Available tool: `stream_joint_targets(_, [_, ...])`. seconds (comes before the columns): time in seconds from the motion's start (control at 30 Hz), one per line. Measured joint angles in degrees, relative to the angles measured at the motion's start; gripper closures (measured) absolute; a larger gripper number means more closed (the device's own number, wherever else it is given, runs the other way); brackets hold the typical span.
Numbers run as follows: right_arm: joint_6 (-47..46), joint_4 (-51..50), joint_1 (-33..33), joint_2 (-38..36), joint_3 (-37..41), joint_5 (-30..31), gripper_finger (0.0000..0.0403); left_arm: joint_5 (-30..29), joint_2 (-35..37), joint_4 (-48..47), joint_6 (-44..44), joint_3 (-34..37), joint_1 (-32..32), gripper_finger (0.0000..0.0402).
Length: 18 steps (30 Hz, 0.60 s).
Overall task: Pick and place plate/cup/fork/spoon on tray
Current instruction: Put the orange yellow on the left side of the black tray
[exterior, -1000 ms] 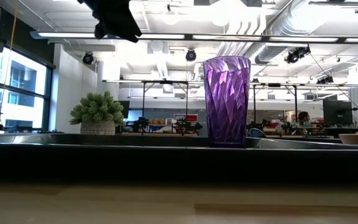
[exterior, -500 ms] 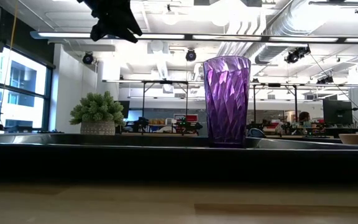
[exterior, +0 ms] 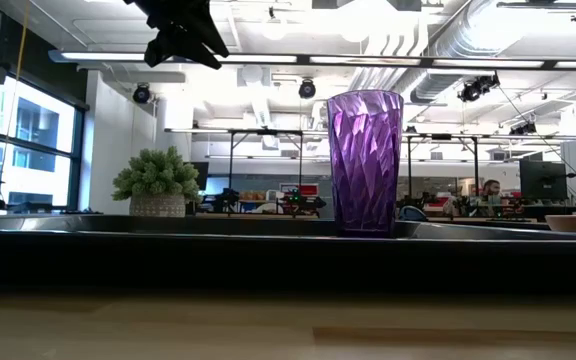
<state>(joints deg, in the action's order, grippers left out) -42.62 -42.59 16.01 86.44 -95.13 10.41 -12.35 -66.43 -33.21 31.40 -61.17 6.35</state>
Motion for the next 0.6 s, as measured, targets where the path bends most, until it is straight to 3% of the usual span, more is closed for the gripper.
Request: stream_joint_targets(0.6, [-25.49,-1.33,0.62,15.42,-0.46,-0.06,0.0372,-12.03,0.0,-3.21,-5.77,0.0,0.0,0.0293])
